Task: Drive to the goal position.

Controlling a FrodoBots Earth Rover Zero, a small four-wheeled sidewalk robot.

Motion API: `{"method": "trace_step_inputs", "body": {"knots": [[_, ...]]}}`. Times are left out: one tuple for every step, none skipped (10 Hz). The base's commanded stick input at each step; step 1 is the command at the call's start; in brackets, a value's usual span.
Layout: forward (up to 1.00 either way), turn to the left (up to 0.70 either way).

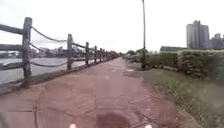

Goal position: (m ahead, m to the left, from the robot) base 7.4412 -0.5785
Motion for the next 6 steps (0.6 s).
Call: {"method": "trace_step_inputs", "body": {"knots": [[0.91,-0.28],[0.91,0.0],[0.91,0.0],[0.91,0.0],[0.91,0.0],[0.91,0.0]]}}
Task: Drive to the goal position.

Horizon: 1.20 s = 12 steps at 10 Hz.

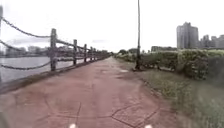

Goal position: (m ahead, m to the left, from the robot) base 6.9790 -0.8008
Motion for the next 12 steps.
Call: {"method": "trace_step_inputs", "body": {"knots": [[0.91,0.0],[0.91,0.0],[0.91,0.0],[0.91,0.0],[0.91,0.0],[0.91,-0.02],[0.91,-0.1],[0.91,-0.28],[0.91,-0.36],[0.91,-0.36],[0.91,-0.09],[0.91,0.0]]}}
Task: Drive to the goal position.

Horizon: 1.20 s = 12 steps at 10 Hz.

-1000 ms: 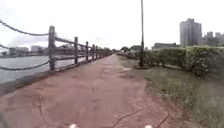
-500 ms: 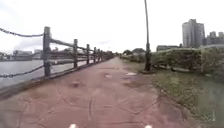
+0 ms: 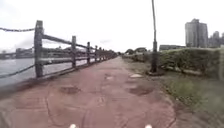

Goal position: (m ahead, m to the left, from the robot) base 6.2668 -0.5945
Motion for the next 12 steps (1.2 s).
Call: {"method": "trace_step_inputs", "body": {"knots": [[0.91,0.0],[0.91,0.0],[0.91,0.0],[0.91,0.0],[0.91,0.0],[0.91,0.0],[0.91,0.0],[0.91,0.0],[0.91,0.0],[0.91,0.0],[0.91,-0.02],[0.91,-0.16]]}}
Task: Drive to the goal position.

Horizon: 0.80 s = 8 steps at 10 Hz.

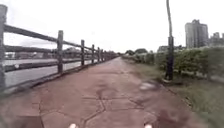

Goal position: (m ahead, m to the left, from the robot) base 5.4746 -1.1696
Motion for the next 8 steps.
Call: {"method": "trace_step_inputs", "body": {"knots": [[0.91,-0.35],[0.91,-0.35],[0.91,-0.36],[0.91,-0.36],[0.91,-0.36],[0.91,-0.36],[0.91,-0.36],[0.91,-0.36]]}}
